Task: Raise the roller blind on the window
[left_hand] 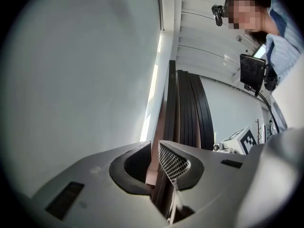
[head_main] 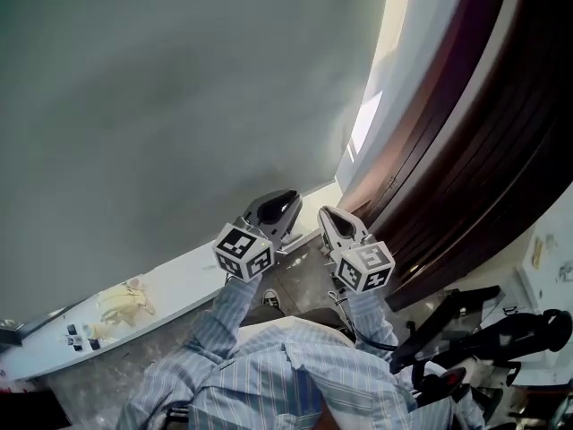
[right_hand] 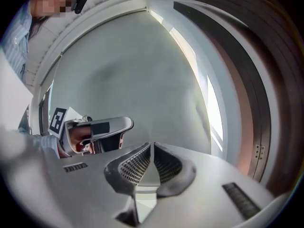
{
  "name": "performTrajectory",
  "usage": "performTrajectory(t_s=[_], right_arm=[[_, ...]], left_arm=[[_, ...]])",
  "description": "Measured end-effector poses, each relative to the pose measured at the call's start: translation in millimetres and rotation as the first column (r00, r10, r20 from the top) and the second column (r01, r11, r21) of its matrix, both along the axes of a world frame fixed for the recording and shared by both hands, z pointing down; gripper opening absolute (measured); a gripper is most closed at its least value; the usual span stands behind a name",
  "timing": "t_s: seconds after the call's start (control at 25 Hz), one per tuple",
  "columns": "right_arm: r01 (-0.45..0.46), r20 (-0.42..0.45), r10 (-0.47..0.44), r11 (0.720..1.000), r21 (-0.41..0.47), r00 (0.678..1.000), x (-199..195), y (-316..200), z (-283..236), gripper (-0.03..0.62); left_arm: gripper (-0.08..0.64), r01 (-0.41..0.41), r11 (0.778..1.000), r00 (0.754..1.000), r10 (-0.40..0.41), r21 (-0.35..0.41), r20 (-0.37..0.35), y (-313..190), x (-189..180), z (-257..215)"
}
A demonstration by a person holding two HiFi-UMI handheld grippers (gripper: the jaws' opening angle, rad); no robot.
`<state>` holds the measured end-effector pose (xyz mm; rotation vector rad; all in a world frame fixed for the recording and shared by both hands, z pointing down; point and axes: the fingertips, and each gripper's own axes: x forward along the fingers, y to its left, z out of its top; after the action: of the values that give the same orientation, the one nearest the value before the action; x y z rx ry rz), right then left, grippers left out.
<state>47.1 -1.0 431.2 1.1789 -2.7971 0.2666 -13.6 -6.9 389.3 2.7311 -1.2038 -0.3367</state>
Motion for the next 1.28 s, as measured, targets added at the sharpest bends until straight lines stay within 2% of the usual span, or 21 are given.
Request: performTrajectory(t_s=[0.2,0.36,0.52,0.72,0.84,1.0,1.12,1.28], right_arm=[[-0.048,0.0,0.048,0.998,-0.031,0.999,4.0,-22.5,7.3,0.008],[-0.103,0.0,0.104,0.993,-0.052,0.995,22.2,-39.0,7.7,0.008],[-0.118,-0.003,0.118,0.991,-0.064,0.993,32.5,-90.0,21.2,0.008],[-0.052,-0.031,0.05,0.997,-0.062,0.998,26.8,-170.5,36.1,0.022],[0.012,-0.051,-0.014,0.999,-0.047,0.999,19.9,-198.2,30.1,0.067],[0.072,-0.059,-0.072,0.997,-0.003,0.996,9.6,-226.1,17.3,0.077],[0.074,-0.065,-0.072,0.997,0.033,0.995,5.2,-246.7,10.7,0.077],[0.031,-0.098,-0.02,0.993,0.116,0.995,2.6,-263.3,-11.2,0.077]], left_arm=[[0.051,-0.071,0.997,0.997,0.071,0.01,-0.011,-50.8,15.0,-12.7],[0.051,-0.061,0.998,0.998,0.062,0.028,-0.003,-89.4,25.0,-24.3],[0.051,0.007,1.0,1.0,-0.007,0.005,-0.006,-153.6,10.1,-4.6],[0.051,0.113,0.993,0.994,-0.113,-0.033,0.007,-223.1,-16.2,19.8],[0.051,0.174,0.984,0.985,-0.173,-0.045,0.013,-244.4,-28.0,23.9],[0.051,0.255,0.965,0.967,-0.254,-0.058,0.023,-264.8,-52.1,24.7],[0.051,0.312,0.947,0.95,-0.31,-0.071,0.042,-276.5,-72.6,30.3],[0.051,0.373,0.924,0.928,-0.368,-0.089,0.062,-281.1,-101.4,34.2]])
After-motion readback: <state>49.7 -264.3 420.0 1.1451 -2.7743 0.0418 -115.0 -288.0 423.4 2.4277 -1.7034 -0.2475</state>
